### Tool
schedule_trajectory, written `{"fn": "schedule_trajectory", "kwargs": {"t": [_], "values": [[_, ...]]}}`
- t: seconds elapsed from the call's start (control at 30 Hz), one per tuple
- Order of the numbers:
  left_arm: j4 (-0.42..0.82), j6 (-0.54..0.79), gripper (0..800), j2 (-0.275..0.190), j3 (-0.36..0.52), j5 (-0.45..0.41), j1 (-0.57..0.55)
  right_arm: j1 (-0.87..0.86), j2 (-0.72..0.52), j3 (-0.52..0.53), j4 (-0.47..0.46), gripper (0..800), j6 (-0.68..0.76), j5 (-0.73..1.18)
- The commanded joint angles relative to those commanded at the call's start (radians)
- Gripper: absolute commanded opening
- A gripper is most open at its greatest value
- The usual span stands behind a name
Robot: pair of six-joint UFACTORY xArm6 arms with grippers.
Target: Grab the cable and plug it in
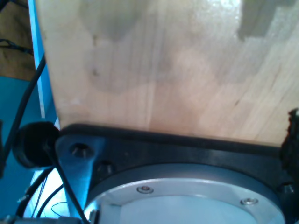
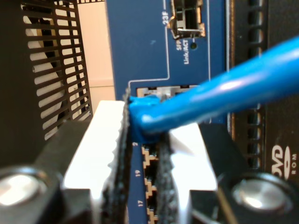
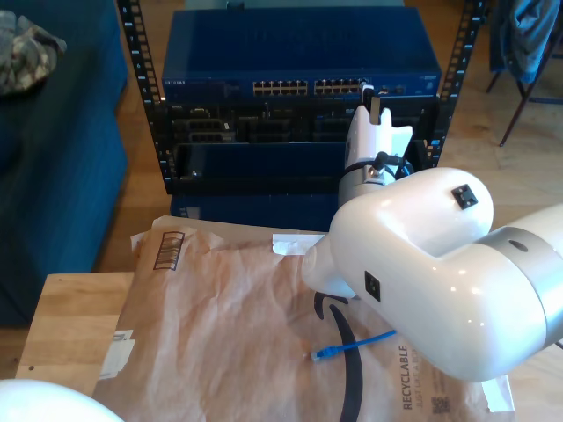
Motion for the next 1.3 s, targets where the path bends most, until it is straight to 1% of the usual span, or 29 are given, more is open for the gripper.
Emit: {"fn": "schedule_trajectory", "kwargs": {"t": [0.67,0.77,1.07,1.3], "values": [[0.000,0.000,800,0.002,0.000,0.000,0.000,-0.014,0.037,-0.041,-0.002,0,-0.002,0.000],[0.000,0.000,800,0.000,0.000,0.000,0.000,-0.017,0.037,-0.043,-0.015,0,-0.002,0.000],[0.000,0.000,800,0.000,0.000,0.000,0.000,-0.018,0.044,-0.080,-0.020,0,-0.002,0.003],[0.000,0.000,800,0.000,0.000,0.000,0.000,-0.025,0.049,-0.075,-0.020,4,-0.002,0.015]]}}
